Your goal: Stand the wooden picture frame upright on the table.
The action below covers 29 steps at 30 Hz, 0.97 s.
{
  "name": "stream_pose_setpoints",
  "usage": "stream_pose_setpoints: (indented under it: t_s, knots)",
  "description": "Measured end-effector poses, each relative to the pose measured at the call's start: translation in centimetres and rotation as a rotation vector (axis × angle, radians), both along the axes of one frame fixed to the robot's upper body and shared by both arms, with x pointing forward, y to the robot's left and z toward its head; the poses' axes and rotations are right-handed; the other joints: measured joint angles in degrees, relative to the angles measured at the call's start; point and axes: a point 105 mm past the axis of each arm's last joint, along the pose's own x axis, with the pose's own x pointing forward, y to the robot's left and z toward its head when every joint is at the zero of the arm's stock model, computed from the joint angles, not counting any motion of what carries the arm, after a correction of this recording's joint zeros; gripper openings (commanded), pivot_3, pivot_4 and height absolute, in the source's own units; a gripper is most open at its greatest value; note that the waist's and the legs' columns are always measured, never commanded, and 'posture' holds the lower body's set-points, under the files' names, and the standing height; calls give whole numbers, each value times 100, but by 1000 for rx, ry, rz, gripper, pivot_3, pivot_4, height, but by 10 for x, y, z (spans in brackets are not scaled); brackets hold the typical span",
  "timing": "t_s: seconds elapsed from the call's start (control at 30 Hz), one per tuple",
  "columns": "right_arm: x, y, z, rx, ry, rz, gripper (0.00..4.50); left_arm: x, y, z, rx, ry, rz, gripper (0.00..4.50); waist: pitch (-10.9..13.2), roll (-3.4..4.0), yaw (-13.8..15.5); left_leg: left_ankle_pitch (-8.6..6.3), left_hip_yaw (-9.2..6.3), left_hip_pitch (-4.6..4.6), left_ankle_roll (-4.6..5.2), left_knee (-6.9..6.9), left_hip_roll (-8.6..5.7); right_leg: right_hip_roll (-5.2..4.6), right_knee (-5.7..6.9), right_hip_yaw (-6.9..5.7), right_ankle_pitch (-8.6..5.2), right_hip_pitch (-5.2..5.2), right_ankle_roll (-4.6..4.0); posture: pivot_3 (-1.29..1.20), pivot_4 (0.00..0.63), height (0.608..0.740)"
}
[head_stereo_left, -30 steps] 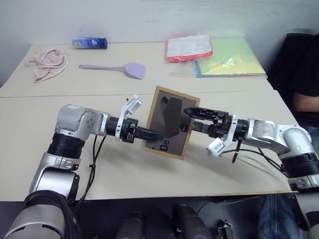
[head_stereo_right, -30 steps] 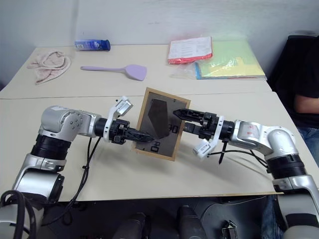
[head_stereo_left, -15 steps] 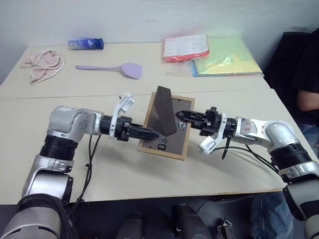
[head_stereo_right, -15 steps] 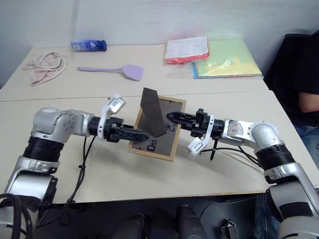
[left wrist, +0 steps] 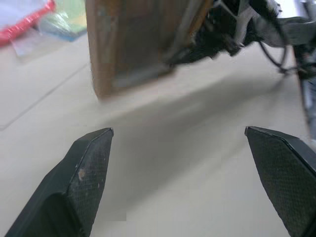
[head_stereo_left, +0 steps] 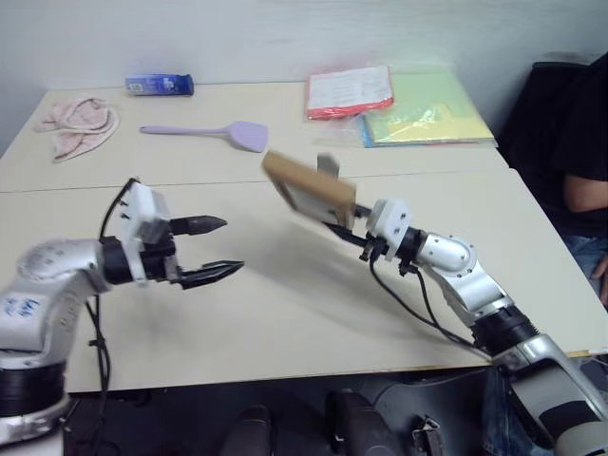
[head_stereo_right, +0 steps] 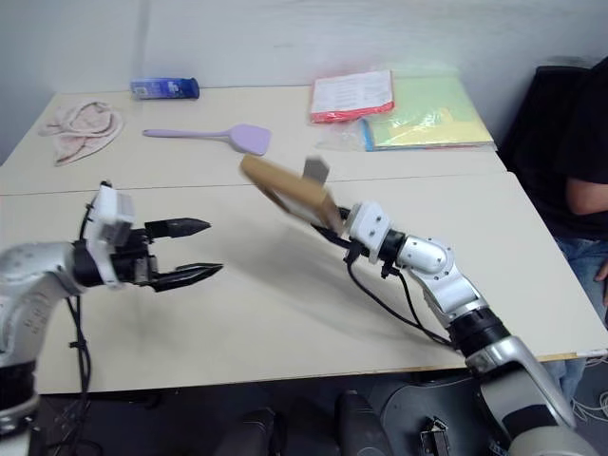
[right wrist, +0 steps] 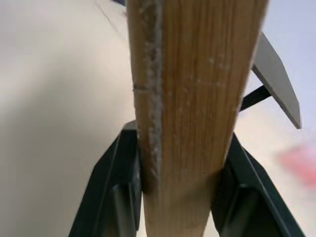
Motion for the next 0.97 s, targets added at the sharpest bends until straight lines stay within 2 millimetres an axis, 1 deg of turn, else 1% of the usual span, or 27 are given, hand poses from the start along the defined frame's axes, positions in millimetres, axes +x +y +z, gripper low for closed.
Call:
stream_pose_setpoints:
  t_s: [0.03,0.07,0.17,0.23,0.27,0.33,0.4,0.47,0.53,0.57,0.6,0.63,0.67,0.7,0.73,0.77,0.8,0.83,0.9,0.93,0.97]
  knots:
    - [-5,3,-2,41,104,43,1255,1,-1,1,-12,-11,13,4500,0,0,40,-1,-1,-2,2,0,-1,0,0,0,0,-4,0,0,150,740]
    - [-7,5,-2,68,161,68,1255,2,-1,2,-15,-21,22,4500,0,0,78,-2,0,-2,2,0,-3,0,1,1,0,-7,0,0,150,740]
    - [-5,7,-4,125,260,76,1255,4,-2,9,-24,-47,33,4500,-1,-1,120,-2,1,-1,1,-1,-5,0,1,1,0,-9,0,0,150,740]
    - [-4,7,-16,125,310,65,1255,5,-3,12,-29,-51,32,4500,-1,-1,121,-2,2,-1,1,-2,-7,-1,1,1,0,-9,0,0,150,740]
    - [-3,5,-26,128,356,50,1255,5,-4,14,-36,-54,30,4500,-1,-1,122,-2,2,-2,0,-2,-7,-1,1,1,0,-10,0,0,150,740]
    - [-3,6,-32,163,397,44,1998,7,-5,18,-28,-66,28,4500,-1,-1,113,-2,8,-2,0,-3,-9,-1,4,6,0,-14,0,0,150,740]
    - [0,2,-37,152,418,18,2567,7,-8,19,-25,-70,18,4500,-2,-1,109,-1,9,-1,-2,-4,-8,0,6,6,1,-16,0,0,150,740]
    - [1,-3,-41,138,418,-4,3275,9,-10,15,-24,-49,10,4500,-2,-1,104,0,9,-1,-4,-8,-7,1,6,6,0,-18,0,0,150,740]
    - [-2,-6,-45,123,422,-14,3932,10,-10,10,-28,-16,2,4500,-2,-1,103,0,10,-1,-4,-9,-7,1,6,6,0,-19,0,0,150,740]
    - [-5,-9,-46,113,426,-17,4328,10,-10,8,-26,-1,-3,4500,-1,-1,104,0,10,-2,-4,-9,-7,1,5,7,0,-20,0,0,150,740]
    - [-8,-12,-46,97,428,-21,4476,10,-10,7,-24,6,-8,4500,-1,-1,107,0,10,-2,-4,-9,-8,0,6,7,0,-20,0,0,150,740]
    - [-11,-18,-46,70,429,-27,4476,11,-11,8,-23,7,-17,4500,-1,-1,109,0,11,-2,-4,-9,-8,0,5,8,0,-20,0,0,150,740]
    - [-17,-30,-45,19,434,-41,4476,12,-12,8,-24,11,-24,4500,0,2,139,0,9,-6,-3,-8,-12,-5,2,6,0,-20,0,0,150,740]
    - [-21,-45,-41,-21,430,-64,4476,13,-12,8,-26,17,-26,4500,1,4,176,-1,8,-6,-1,-8,-14,-8,0,5,0,-19,1,0,150,740]
    - [-29,-65,-35,-68,426,-89,4476,15,-11,7,-28,24,-28,4500,6,11,229,-2,8,-8,3,-7,-18,-11,-5,5,1,-19,1,0,150,740]
    - [-35,-88,-24,-99,426,-128,4476,17,-8,6,-27,35,-27,4500,8,15,262,-4,9,-8,6,-6,-18,-11,-11,5,1,-17,2,0,150,740]
    - [-42,-106,-8,-105,428,-148,4476,19,-5,6,-24,40,-26,4500,9,15,272,-5,10,-8,8,-6,-18,-10,-25,6,1,-18,2,0,150,740]
    - [-51,-121,14,-106,412,-152,4476,21,-1,8,-18,41,-22,4500,10,17,279,-5,10,-5,9,-7,-17,-9,-25,6,1,-16,2,0,150,740]
    - [-67,-133,53,-83,375,-121,4476,25,2,13,-18,23,-25,4500,9,15,260,-13,11,4,22,-12,-10,0,-23,8,1,-11,2,0,150,740]
    - [-77,-136,69,-72,370,-95,4476,27,2,18,-21,8,-30,4500,9,15,250,-19,11,6,33,-13,-7,3,-21,8,1,-11,1,0,150,740]
    - [-85,-137,77,-70,377,-77,4476,30,2,21,-24,-5,-31,4500,9,14,248,-20,11,7,34,-13,-5,4,-19,7,1,-11,1,0,150,740]
